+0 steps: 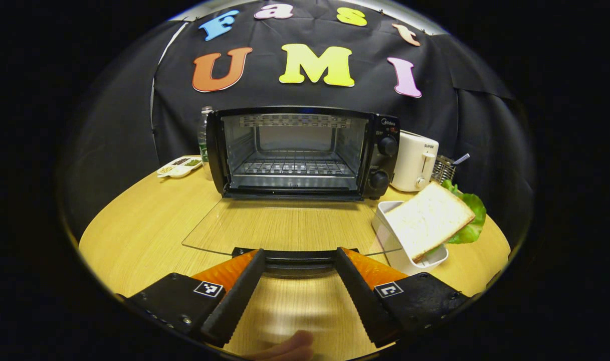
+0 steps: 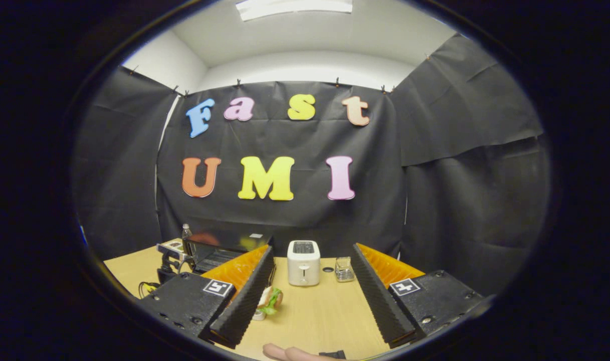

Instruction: Open the electric oven with the left hand, put the food in, and close the electric oven.

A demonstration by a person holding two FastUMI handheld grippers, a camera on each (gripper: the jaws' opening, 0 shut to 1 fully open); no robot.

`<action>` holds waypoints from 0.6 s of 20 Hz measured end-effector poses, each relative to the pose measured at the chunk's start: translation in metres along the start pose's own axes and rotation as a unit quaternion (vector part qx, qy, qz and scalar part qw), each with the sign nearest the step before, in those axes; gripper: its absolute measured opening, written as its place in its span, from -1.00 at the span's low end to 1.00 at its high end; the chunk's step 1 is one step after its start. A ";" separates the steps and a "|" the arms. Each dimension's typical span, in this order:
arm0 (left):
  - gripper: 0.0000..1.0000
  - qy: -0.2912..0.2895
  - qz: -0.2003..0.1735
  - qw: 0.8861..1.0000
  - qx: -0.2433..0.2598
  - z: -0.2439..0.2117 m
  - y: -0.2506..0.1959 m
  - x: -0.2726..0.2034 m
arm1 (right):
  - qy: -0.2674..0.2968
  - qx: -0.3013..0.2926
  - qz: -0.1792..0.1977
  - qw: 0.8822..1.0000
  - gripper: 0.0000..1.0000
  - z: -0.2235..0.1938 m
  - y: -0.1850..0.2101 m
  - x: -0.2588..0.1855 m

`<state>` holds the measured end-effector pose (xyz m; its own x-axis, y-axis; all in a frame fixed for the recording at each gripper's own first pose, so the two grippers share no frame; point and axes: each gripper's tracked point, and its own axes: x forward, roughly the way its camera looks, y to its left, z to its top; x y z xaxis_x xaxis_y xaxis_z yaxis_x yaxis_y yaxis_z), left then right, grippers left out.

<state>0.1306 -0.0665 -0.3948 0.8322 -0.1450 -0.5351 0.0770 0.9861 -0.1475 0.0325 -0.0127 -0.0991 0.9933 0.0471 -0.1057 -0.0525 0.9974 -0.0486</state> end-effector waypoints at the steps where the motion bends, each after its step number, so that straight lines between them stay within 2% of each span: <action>1: 0.87 -0.010 -0.004 1.000 -0.004 0.008 0.000 -0.009 | 0.007 -0.003 0.000 1.000 0.97 -0.002 0.000 0.007; 5: 0.87 -0.077 0.013 0.997 0.006 0.055 0.014 -0.052 | 0.051 -0.019 0.017 0.998 0.97 -0.015 0.006 0.052; 8: 0.86 -0.136 0.025 0.990 0.004 0.097 0.021 -0.092 | 0.096 -0.026 0.044 0.994 0.98 -0.033 0.018 0.085; 12: 0.86 -0.236 0.031 0.971 0.004 0.160 0.029 -0.156 | 0.168 -0.008 0.087 0.982 0.98 -0.078 0.035 0.130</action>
<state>0.0903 -0.0023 -0.1825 0.9943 -0.0327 -0.1019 0.0204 0.9926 -0.1195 0.1516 0.0241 -0.1921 0.8793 0.1936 -0.4351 -0.2222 0.9749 -0.0154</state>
